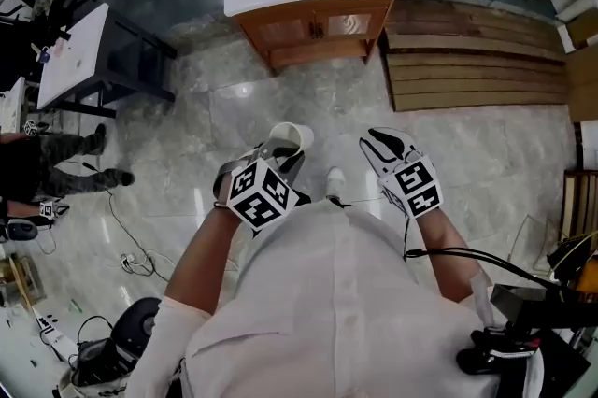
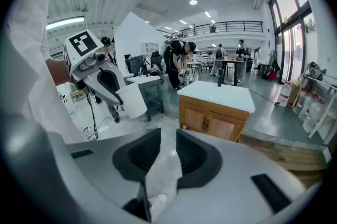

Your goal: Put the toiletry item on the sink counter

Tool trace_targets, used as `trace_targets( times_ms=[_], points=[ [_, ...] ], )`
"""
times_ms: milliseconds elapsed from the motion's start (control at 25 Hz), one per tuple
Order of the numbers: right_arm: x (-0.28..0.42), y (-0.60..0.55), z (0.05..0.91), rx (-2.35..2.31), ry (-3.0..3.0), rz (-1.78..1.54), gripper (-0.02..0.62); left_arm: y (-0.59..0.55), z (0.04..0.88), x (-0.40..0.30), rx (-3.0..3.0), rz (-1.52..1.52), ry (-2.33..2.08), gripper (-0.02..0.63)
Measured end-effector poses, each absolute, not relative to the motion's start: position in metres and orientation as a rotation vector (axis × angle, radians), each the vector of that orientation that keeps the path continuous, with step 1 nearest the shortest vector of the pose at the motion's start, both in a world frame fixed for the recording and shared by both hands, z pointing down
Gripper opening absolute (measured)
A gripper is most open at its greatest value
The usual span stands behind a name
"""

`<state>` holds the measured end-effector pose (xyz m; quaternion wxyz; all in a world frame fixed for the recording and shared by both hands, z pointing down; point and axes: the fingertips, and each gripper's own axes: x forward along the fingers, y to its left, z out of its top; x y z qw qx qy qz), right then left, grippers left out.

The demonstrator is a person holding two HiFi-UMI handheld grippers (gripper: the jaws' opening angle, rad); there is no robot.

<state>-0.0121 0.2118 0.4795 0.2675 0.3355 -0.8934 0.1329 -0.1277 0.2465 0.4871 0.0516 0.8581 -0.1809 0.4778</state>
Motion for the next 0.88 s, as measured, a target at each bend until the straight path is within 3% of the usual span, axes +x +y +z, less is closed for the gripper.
trace_targets(
  times_ms=[880],
  points=[
    [-0.017, -0.028, 0.475, 1.17, -2.299, 0.487, 0.074, -0.096, 0.481, -0.1, 2.856, 1.51, -0.309, 0.014]
  ],
)
